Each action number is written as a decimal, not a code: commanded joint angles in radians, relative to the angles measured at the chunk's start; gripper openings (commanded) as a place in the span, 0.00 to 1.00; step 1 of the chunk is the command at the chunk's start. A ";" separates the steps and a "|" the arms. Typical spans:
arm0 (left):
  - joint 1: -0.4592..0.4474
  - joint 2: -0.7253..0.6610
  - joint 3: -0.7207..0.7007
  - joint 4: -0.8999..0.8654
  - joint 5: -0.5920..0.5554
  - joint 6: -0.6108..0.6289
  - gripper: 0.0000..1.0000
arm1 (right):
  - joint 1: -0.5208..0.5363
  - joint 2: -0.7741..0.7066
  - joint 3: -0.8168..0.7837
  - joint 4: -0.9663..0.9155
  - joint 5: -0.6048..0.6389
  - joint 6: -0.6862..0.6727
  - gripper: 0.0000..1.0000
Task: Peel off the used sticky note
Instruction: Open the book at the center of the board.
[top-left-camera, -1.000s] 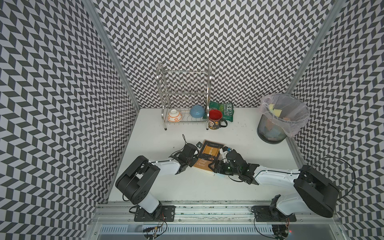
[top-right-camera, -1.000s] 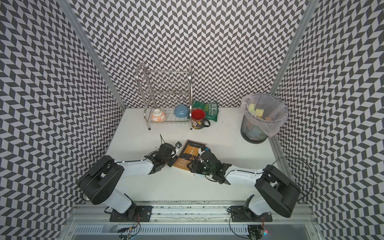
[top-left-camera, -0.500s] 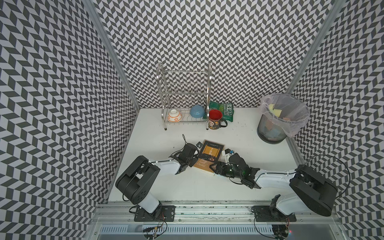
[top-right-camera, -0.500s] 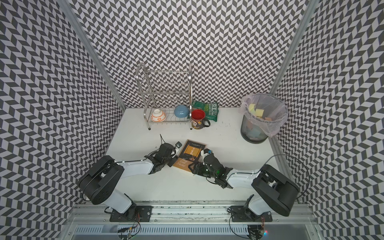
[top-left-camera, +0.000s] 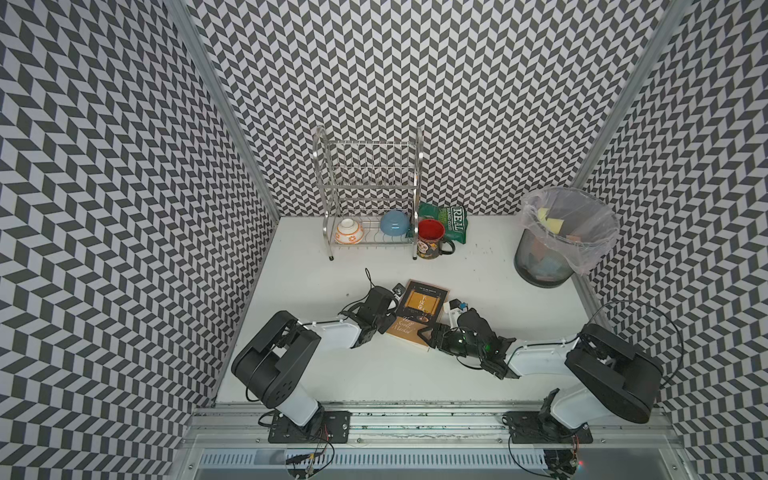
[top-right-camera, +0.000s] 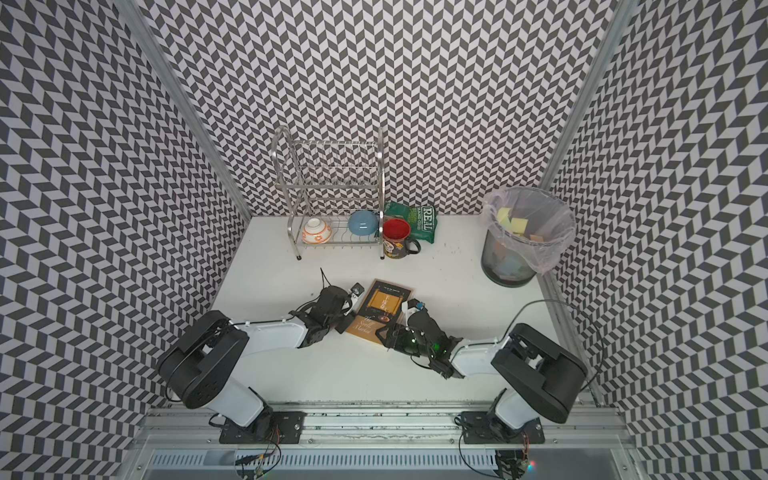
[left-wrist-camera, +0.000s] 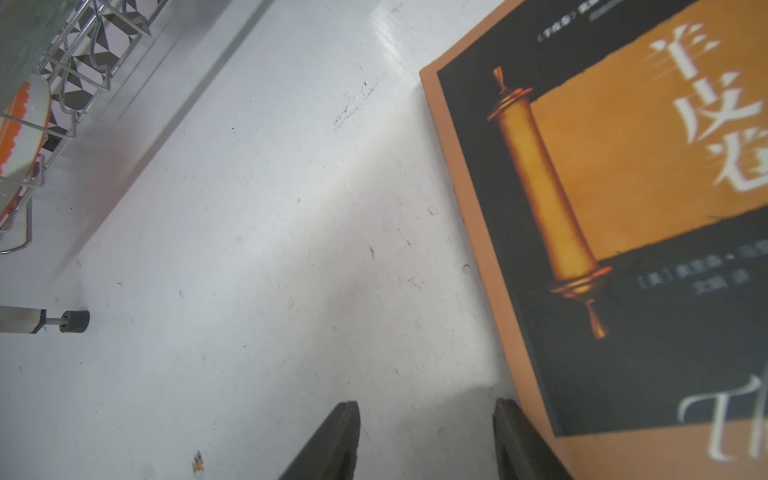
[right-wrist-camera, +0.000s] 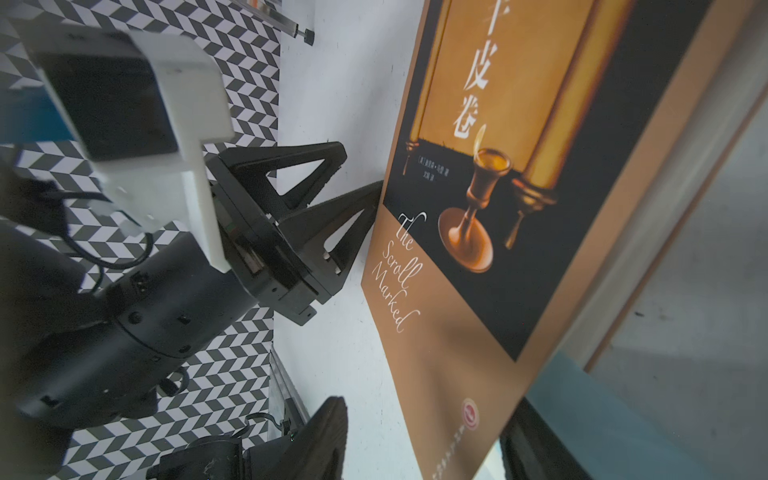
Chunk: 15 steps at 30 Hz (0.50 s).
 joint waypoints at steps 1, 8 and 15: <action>-0.009 0.034 0.004 -0.043 0.009 0.012 0.55 | 0.005 0.007 0.023 0.068 0.008 0.008 0.61; -0.009 0.034 0.003 -0.042 0.009 0.011 0.55 | -0.002 0.008 0.023 0.037 0.055 0.038 0.60; -0.009 0.031 0.002 -0.042 0.009 0.012 0.55 | -0.024 0.064 0.067 0.043 0.031 0.028 0.58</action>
